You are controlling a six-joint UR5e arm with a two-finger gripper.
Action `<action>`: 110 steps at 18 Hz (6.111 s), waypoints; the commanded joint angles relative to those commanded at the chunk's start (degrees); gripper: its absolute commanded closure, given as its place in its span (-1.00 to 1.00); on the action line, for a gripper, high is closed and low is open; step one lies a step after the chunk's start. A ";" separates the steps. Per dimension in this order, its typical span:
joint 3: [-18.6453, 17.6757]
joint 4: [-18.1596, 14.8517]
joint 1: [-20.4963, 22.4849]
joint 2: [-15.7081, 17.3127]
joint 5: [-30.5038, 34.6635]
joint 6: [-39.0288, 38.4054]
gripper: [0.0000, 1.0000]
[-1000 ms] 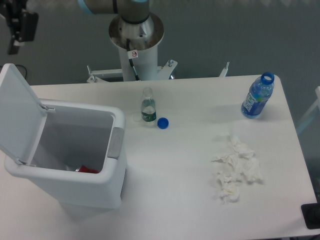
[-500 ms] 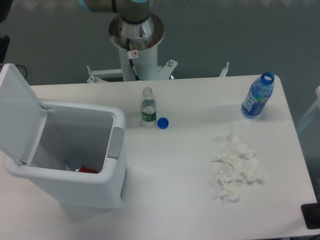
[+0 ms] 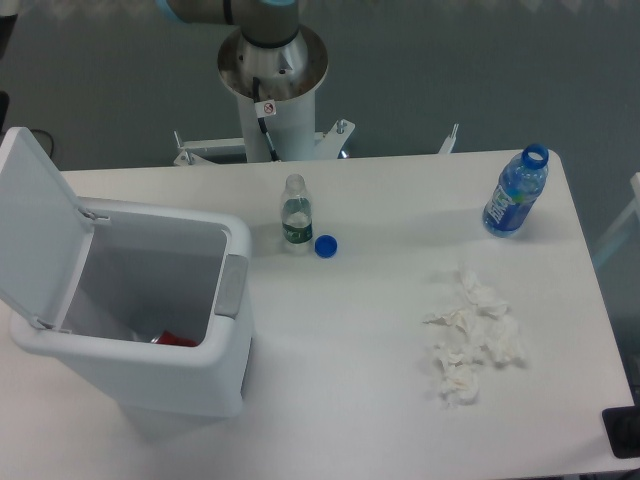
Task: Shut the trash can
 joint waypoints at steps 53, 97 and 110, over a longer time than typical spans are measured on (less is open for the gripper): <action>-0.52 4.04 10.11 -5.63 20.22 -2.55 -1.00; 0.53 3.69 13.80 -7.38 19.78 -1.41 -1.00; 1.94 3.52 23.28 -5.01 19.69 0.25 -1.00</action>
